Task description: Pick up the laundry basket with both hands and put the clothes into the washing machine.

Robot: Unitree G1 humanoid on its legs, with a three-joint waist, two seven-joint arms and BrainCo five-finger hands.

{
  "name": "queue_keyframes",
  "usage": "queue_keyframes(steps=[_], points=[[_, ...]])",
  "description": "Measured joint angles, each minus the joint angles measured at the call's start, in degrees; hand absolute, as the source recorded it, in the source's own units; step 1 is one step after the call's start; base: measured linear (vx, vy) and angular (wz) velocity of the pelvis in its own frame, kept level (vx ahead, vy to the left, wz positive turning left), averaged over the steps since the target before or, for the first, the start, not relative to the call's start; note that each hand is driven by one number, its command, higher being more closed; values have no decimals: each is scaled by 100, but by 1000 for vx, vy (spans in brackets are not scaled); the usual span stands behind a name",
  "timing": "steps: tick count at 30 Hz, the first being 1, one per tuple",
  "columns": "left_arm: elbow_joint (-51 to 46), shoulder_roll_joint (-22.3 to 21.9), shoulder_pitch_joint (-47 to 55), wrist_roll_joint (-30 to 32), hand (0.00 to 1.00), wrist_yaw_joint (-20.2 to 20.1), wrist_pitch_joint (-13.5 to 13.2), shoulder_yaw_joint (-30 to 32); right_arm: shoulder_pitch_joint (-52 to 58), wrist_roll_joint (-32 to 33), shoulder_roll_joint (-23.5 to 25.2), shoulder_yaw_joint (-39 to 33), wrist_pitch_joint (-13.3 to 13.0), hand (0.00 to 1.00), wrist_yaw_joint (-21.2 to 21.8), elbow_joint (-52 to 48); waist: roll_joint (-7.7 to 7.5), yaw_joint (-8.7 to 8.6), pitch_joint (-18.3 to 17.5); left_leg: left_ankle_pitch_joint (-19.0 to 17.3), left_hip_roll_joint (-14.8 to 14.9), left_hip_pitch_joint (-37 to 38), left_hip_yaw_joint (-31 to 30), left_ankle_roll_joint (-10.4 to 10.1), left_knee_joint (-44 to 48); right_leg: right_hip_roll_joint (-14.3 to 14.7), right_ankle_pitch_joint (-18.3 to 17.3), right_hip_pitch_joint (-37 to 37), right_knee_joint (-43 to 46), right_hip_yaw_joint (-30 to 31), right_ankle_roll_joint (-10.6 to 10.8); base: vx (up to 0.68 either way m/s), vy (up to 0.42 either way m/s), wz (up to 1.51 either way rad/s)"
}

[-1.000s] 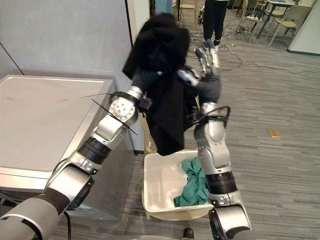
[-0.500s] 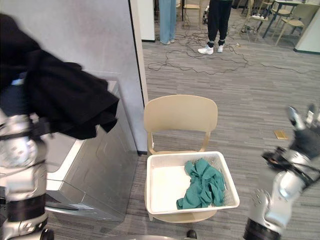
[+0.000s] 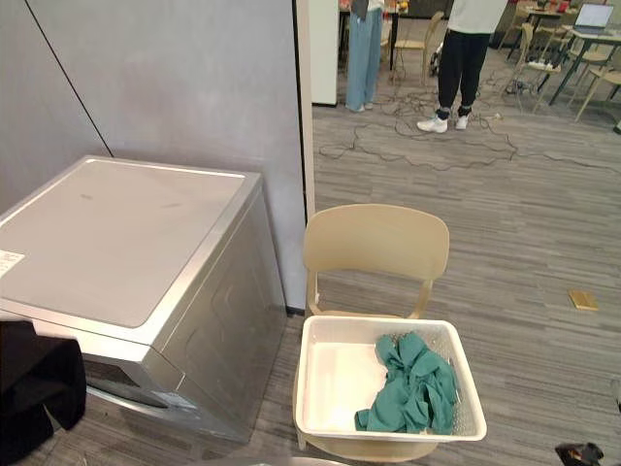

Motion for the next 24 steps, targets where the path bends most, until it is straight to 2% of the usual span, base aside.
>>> queue_keyframes(steps=[2, 4, 5, 6, 8, 9, 10, 13, 14, 17, 21, 24], points=[[1316, -340, -223, -98, 100, -84, 169, -193, -50, 226, -6, 44, 17, 0, 4, 1017, -2, -3, -17, 14, 2, 22, -1, 15, 2, -4, 6, -3, 62, -3, 7, 0, 0, 0], [2255, -494, -384, -93, 100, -121, 298, -359, -99, 342, -21, 115, 83, 0, 76, 1714, -3, -6, -16, 14, 1, 38, 2, 14, 8, -10, -5, -3, 97, -2, 7, 0, 0, 0], [3083, -484, -468, -77, 100, -153, 399, -661, -156, 387, -41, 224, 115, 0, 171, 2318, -16, -18, -16, 11, 6, 38, 11, 10, 21, -4, -5, -2, 101, 5, 7, 0, 0, 0], [3487, -474, -537, -71, 100, -178, 456, -789, -198, 410, -51, 296, 133, 0, 204, 2639, -22, -24, -13, 8, 11, 41, 20, 6, 27, 0, -6, -1, 103, 13, 6, 4, -8, -10], [4864, -483, -777, -27, 100, -277, 637, -1179, -423, 551, -102, 677, 244, 0, 342, 3966, -39, -33, -21, -25, 82, 122, 177, -29, 37, 61, -8, -5, 132, 159, -2, 8, -16, -29], [5140, -474, -831, -3, 100, -308, 670, -1220, -469, 549, -111, 745, 276, 0, 407, 4285, -49, -41, -26, -42, 98, 144, 209, -36, 47, 76, -16, -6, 140, 187, -14, -4, -24, -38], [5739, -449, -992, 115, 100, -425, 754, -1262, -540, 543, -130, 756, 462, 0, 616, 4942, -51, -45, -27, -121, 142, 161, 304, -44, 125, 116, -37, -38, 180, 272, -36, -9, -16, -27], [6247, -435, -1134, 197, 100, -503, 812, -1241, -586, 538, -149, 624, 654, 0, 768, 5629, -63, -31, 3, -173, 197, 236, 492, -52, 117, 181, -46, -107, 188, 441, -55, 5, -12, -35], [6450, -431, -1215, 258, 100, -578, 827, -1235, -601, 538, -161, 375, 703, 0, 851, 5807, -20, -49, 9, -172, 200, 287, 582, -52, 71, 194, -44, -115, 185, 522, -54, 47, -1, -34], [6636, -428, -1368, 447, 100, -654, 829, -1271, -648, 538, -180, 129, 709, 0, 877, 5960, 30, -46, 38, -172, 222, 455, 825, -52, -63, 246, -40, -173, 186, 740, -57, 46, 14, -42], [6849, -452, -1681, 1092, 100, -740, 827, -1729, -1014, 546, -219, 152, 738, 0, 1007, 6314, 43, -62, 137, -199, 273, 587, 1208, -89, -140, 361, -3, -309, 181, 1081, -70, 39, 7, -44], [6995, -436, -1764, 1217, 100, -750, 831, -2138, -1198, 543, -227, 204, 737, 0, 1015, 6313, 70, -92, 245, -198, 272, 673, 1366, -89, -162, 386, -3, -309, 180, 1183, -69, 40, 11, -22]])
